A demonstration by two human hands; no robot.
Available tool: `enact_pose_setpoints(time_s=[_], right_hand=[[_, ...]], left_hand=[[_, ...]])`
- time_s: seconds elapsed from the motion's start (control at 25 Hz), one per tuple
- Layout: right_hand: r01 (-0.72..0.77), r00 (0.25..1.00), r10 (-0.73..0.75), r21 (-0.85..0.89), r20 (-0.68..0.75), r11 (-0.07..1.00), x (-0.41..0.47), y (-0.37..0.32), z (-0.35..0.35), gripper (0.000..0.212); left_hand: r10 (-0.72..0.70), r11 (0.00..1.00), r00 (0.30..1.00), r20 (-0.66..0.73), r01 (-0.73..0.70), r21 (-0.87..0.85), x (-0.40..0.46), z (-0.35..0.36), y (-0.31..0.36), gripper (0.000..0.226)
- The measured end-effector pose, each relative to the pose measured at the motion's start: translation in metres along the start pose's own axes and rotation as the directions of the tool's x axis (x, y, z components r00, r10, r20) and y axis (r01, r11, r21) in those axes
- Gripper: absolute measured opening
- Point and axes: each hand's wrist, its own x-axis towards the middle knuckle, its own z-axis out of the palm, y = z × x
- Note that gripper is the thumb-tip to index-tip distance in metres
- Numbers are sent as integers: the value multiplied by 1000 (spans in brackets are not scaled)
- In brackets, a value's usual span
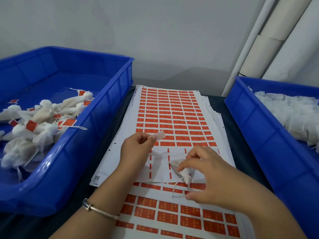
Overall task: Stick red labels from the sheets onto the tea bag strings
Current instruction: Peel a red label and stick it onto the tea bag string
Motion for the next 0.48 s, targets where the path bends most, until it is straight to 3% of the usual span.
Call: enact_pose_setpoints(time_s=[0.12,0.24,0.32,0.44,0.48], right_hand=[[16,973,-58,-186,-224,983,3,-11,20,39],[3,931,-78,-205,-358,979,6,-14,23,32],[12,920,-65,-138,-386,990,7,-12,16,27],[35,904,25,134,-427,990,9,-15,1,5],[64,893,26,186,-449,981,11,-17,-3,16]], left_hand=[[6,1000,1000,3,-6,-22,-2,-1,1,16],[12,997,1000,12,-11,-77,-4,-3,3,13],[14,994,1000,18,-11,-110,-6,-5,5,9],[26,983,998,52,-16,-181,-7,-9,12,4],[29,974,996,86,-9,-226,-8,-10,14,4]])
